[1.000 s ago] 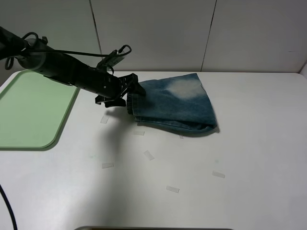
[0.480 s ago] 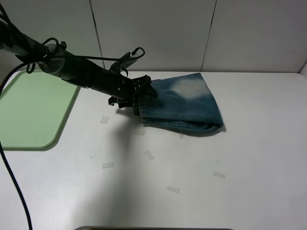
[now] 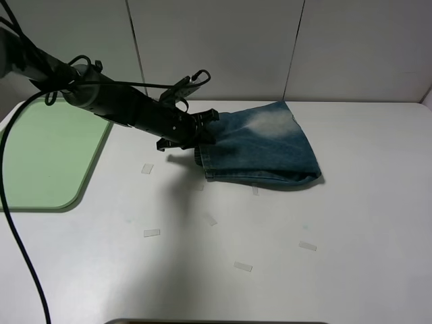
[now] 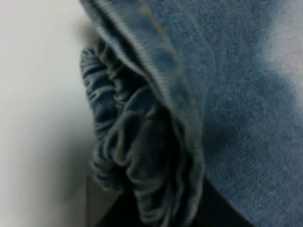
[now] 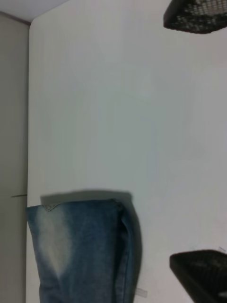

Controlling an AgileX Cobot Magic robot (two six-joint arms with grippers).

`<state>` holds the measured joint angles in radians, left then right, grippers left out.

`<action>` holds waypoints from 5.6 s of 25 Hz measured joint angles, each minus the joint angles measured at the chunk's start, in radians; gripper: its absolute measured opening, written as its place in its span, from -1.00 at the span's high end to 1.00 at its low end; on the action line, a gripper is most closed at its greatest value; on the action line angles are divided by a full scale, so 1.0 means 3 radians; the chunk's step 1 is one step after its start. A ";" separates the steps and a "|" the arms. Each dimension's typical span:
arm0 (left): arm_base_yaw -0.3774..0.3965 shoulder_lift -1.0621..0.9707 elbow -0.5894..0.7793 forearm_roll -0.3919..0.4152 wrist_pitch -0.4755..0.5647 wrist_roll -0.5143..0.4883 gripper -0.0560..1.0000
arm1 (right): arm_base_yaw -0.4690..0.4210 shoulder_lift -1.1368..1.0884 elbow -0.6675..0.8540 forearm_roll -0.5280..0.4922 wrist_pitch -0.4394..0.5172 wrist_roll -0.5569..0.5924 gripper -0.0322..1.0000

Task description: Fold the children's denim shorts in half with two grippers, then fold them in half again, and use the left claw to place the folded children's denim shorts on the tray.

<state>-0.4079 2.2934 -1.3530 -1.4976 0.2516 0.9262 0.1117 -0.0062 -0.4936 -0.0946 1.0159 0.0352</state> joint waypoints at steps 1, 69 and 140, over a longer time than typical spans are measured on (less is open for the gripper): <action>0.0000 0.0000 0.0000 0.0000 -0.0003 0.0001 0.65 | 0.0000 0.0000 0.0000 0.0000 0.0000 0.0000 -0.41; 0.1292 -0.0933 -0.0312 0.7635 0.1630 -0.3200 0.65 | 0.0000 0.0000 0.0000 0.0000 0.0000 0.0000 -0.41; 0.1475 -0.5842 0.1758 0.5783 0.0824 -0.3366 -0.78 | 0.0000 0.0000 0.0000 0.0000 0.0000 0.0000 -0.41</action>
<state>0.0345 0.5407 -0.8255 0.2373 0.4989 -0.0834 0.1117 -0.0062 -0.4936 -0.0946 1.0159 0.0352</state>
